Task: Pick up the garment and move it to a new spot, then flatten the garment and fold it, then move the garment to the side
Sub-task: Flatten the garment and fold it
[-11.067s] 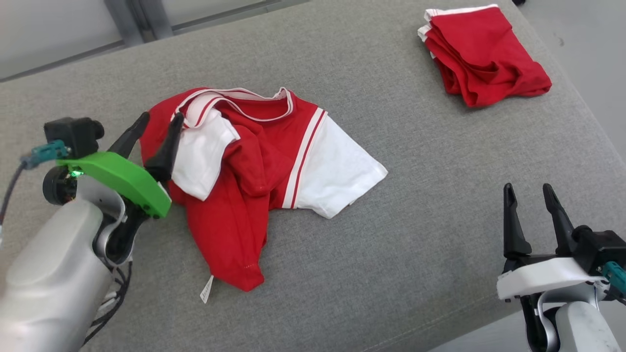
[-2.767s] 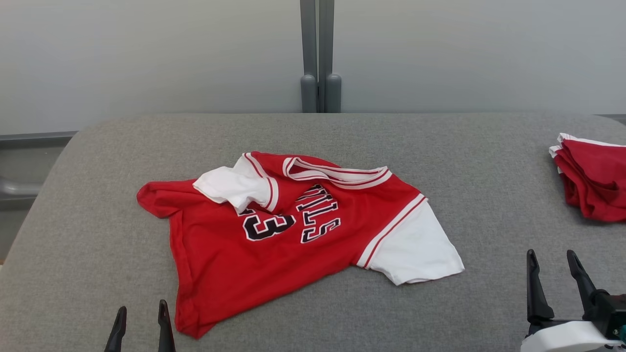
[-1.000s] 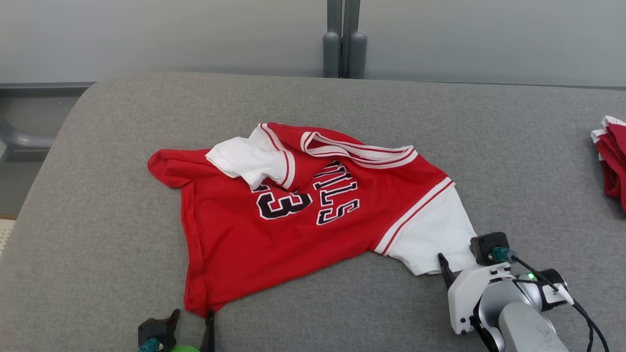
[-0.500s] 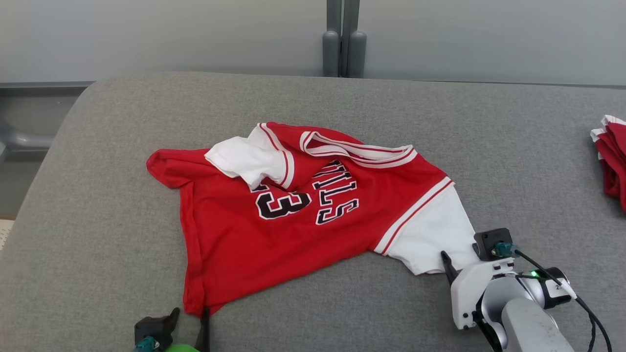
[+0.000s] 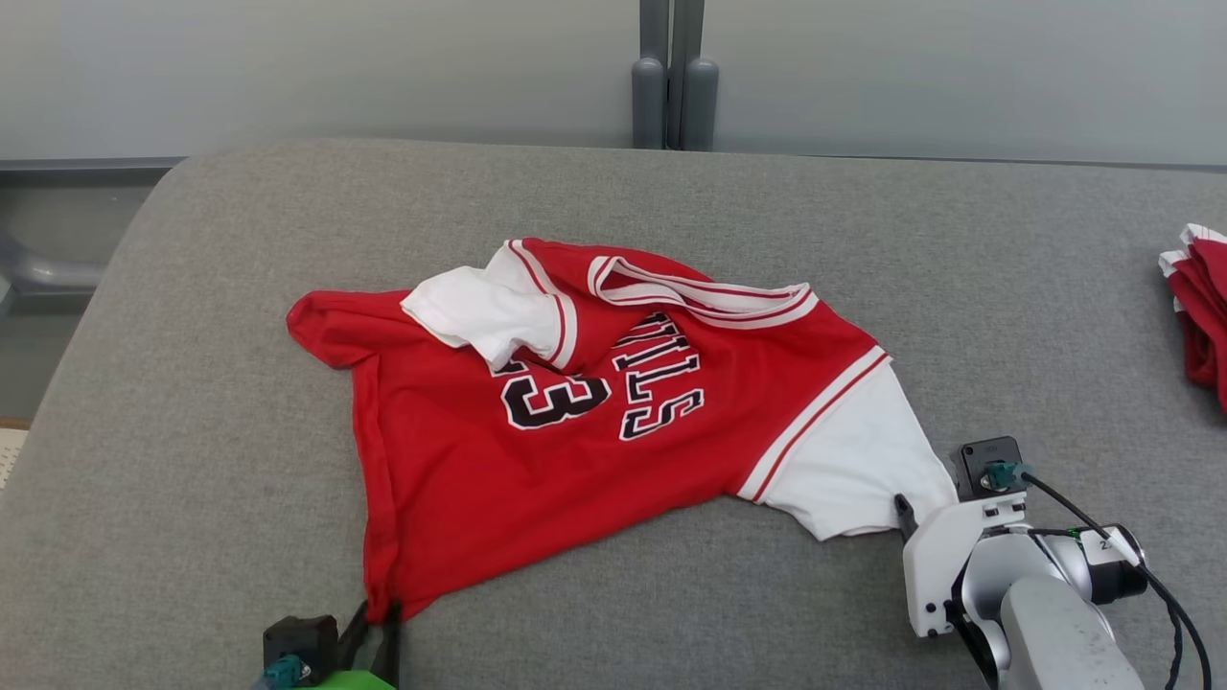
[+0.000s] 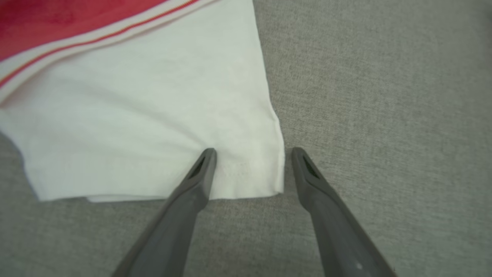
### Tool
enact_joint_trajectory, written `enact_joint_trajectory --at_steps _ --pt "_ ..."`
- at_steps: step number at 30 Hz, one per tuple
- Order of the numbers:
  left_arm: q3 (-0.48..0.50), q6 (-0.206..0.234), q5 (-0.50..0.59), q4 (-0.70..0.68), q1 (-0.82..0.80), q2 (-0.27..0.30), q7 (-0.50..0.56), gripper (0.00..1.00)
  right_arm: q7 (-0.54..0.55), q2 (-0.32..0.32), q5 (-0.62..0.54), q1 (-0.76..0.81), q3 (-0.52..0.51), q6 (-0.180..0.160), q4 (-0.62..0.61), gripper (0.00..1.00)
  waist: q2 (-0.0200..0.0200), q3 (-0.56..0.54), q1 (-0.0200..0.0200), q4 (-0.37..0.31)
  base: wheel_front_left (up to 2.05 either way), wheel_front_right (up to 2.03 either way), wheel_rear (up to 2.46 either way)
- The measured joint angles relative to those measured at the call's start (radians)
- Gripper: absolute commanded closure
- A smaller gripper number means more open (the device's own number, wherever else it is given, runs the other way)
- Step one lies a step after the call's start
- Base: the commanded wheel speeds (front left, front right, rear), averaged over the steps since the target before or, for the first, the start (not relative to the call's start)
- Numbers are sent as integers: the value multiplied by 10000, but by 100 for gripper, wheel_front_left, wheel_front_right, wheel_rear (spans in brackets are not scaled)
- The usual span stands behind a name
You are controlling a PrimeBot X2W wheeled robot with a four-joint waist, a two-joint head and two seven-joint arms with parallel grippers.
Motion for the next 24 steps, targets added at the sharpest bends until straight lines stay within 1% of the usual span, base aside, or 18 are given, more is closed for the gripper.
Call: enact_joint_trajectory --at_steps 2,3,4,5,9,10,13,15,16,18,20,22,24 --pt "-88 -121 -109 59 -43 2 2 100 115 -27 174 -35 188 -10 90 0 0 -9 0 21 0 0 0" --pt "-142 -150 -153 96 -59 4 2 100 151 -59 328 -74 284 -15 155 0 0 -25 0 32 0 0 0" --pt "-194 -194 -186 119 -69 4 2 100 148 -63 481 -101 322 -27 203 94 0 -43 0 46 0 0 0" --pt "-221 -221 -215 146 -84 19 2 100 146 -69 619 -125 385 -29 265 100 0 -61 0 60 0 0 0" --pt "-174 -324 -1237 100 -104 -46 205 100 142 -8 2046 -200 575 -13 384 100 0 -202 0 123 0 0 0" --pt "-140 -351 -1555 -21 -95 -69 309 100 138 2 2562 -202 587 -8 311 100 0 -247 0 134 0 0 0" --pt "-376 -351 -2865 -1022 35 -23 811 100 184 -25 3998 -228 596 -6 -301 100 0 -390 0 149 0 0 0" --pt "-637 -362 -3985 -2171 304 190 1306 100 324 -203 5141 -249 504 -4 -1108 100 0 -510 0 148 0 0 0" --pt "-736 -362 -4410 -2679 457 357 1511 100 412 -320 5641 -244 447 -4 -1473 100 0 -559 0 145 0 0 0" --pt "-869 -362 -5455 -4090 872 782 2046 100 642 -546 7049 -171 138 -4 -2589 100 0 -690 0 143 0 0 0" --pt "-930 -362 -6426 -5526 1269 1112 2539 100 874 -788 8015 35 -209 -4 -3666 100 0 -829 0 141 0 0 0" --pt "-924 -362 -7308 -7070 1729 1515 3062 100 1154 -1064 8907 312 -794 -4 -4727 100 0 -996 0 128 0 0 0" --pt "-844 -362 -8128 -8353 2027 1756 3475 100 1440 -1214 9434 462 -1283 -6 -5614 100 0 -1130 0 102 0 0 0"
